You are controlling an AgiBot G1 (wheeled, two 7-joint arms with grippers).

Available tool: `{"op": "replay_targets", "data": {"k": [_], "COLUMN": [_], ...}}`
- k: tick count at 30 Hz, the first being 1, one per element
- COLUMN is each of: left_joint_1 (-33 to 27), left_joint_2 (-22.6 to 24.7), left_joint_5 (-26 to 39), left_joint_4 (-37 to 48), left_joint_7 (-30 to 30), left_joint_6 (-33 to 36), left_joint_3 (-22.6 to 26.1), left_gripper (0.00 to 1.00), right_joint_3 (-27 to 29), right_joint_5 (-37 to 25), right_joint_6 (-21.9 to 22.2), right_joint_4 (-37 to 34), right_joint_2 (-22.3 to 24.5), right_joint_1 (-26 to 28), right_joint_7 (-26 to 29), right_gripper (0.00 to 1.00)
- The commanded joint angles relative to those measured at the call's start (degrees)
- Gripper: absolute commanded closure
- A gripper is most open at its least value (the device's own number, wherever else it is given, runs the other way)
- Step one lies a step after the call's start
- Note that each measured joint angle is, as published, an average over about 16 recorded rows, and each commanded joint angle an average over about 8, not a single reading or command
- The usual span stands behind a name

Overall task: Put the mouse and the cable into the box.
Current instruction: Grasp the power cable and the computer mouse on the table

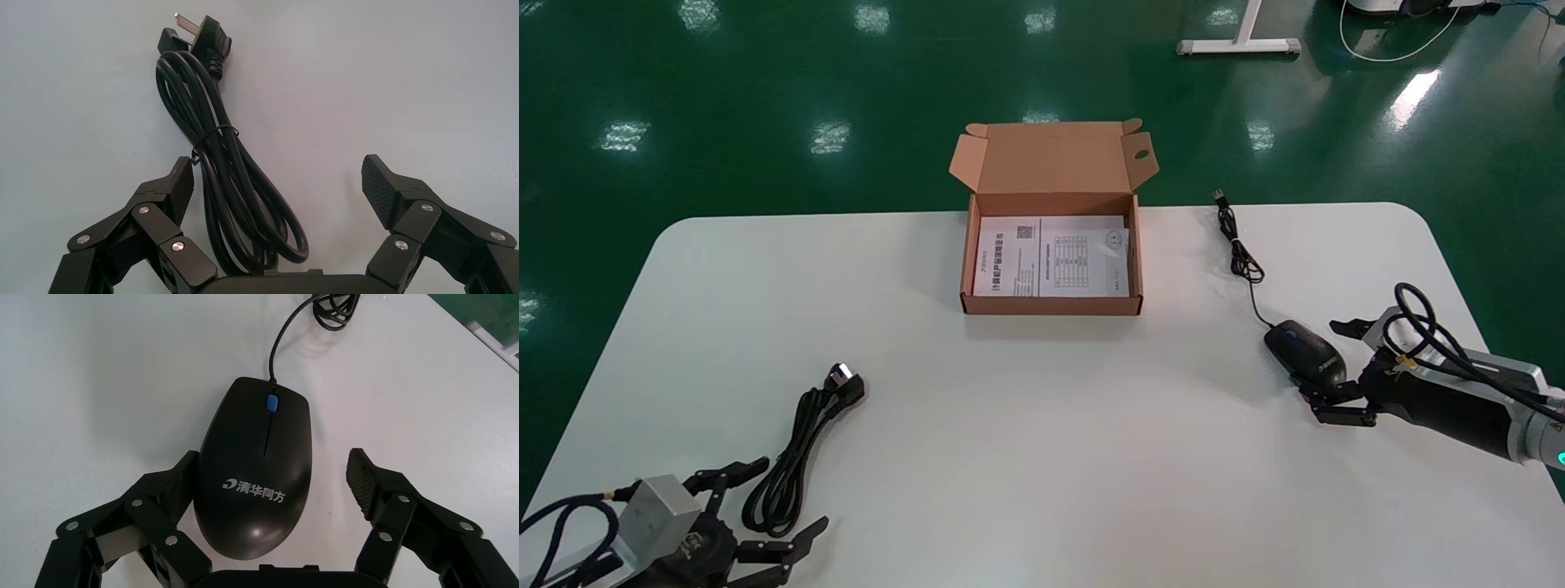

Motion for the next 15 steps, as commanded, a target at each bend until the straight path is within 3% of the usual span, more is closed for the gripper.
{"op": "replay_targets", "data": {"k": [1,7,9,15], "left_joint_1": [-0.04,-0.49,-0.59,-0.68], "left_joint_2": [-0.03,-0.44,-0.41,0.0], "left_joint_5": [0.02,0.99,1.2,1.16], "left_joint_4": [0.18,0.59,0.63,0.69], "left_joint_7": [0.07,0.89,1.07,1.07], "left_joint_6": [0.14,0.52,0.46,0.35], "left_joint_3": [0.02,0.4,0.46,0.42], "left_gripper": [0.0,0.0,0.18,0.93], "right_joint_3": [0.01,0.01,0.01,0.01], "right_joint_5": [0.01,0.01,0.01,0.02], "right_joint_6": [0.0,0.0,-0.01,0.0], "right_joint_4": [0.03,0.03,0.02,-0.06], "right_joint_2": [0.0,0.0,0.0,0.0], "right_joint_1": [-0.03,-0.03,-0.03,-0.02], "right_joint_7": [-0.03,-0.03,-0.02,-0.01], "right_gripper": [1.0,1.0,1.0,1.0]}}
